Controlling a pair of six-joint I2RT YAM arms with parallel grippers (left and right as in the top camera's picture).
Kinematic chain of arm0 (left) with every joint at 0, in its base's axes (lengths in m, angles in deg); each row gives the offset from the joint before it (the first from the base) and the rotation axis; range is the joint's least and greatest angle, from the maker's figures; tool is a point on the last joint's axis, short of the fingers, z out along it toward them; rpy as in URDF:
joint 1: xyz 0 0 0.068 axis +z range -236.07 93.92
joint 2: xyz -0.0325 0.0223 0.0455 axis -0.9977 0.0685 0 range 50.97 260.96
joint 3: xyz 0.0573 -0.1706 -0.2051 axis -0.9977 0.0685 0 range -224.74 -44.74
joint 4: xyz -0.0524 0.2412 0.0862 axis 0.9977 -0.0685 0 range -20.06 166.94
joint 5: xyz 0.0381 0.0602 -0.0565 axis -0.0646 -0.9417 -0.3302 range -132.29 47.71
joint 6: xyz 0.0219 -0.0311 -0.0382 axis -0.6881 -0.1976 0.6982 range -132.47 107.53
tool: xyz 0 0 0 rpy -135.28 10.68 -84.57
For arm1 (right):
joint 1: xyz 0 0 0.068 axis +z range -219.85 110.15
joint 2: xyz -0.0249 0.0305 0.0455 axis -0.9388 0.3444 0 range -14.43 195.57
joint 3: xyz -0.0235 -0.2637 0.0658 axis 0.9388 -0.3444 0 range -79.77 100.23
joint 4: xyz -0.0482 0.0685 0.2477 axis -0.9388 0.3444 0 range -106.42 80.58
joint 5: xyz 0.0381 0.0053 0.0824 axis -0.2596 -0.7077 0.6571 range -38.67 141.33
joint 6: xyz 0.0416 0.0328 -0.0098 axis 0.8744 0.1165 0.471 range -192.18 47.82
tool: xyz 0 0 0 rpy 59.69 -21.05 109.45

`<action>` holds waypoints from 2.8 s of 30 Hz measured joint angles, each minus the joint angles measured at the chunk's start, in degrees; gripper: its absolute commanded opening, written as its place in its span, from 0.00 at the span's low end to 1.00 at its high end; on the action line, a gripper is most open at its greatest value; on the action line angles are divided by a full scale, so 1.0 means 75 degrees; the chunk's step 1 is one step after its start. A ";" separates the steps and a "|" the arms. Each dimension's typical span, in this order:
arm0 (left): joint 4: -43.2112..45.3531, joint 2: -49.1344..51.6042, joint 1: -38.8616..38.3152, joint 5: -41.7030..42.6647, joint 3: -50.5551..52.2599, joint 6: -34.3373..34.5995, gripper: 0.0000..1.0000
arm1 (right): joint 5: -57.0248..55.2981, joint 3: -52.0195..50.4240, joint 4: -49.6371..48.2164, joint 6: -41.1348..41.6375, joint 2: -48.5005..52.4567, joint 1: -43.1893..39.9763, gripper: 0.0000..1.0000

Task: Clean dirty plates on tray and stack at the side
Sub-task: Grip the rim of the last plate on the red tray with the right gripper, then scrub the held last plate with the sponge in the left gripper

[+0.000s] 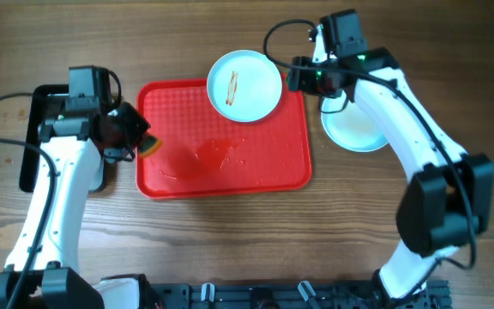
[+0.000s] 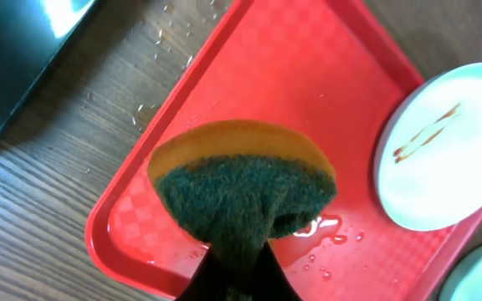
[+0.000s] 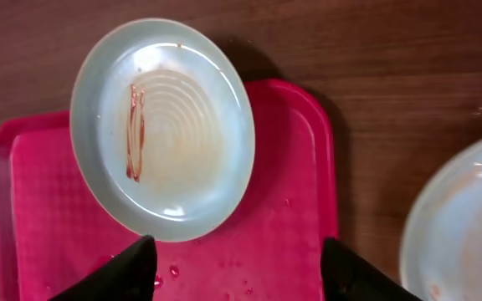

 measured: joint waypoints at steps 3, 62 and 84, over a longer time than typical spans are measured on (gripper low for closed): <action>-0.0242 0.0058 -0.0012 -0.0006 -0.0166 -0.0023 0.04 | 0.0105 0.0641 0.0143 0.0140 0.0857 0.0204 0.54; 0.0300 0.0443 -0.0099 -0.0003 -0.0175 -0.0195 0.04 | 0.1148 0.1813 0.2384 -0.1620 0.3054 0.0764 0.04; 0.2565 0.3646 -0.1550 -0.0790 -0.0306 -0.2728 0.04 | 0.2049 0.1620 0.1201 0.0283 0.3162 0.1606 0.04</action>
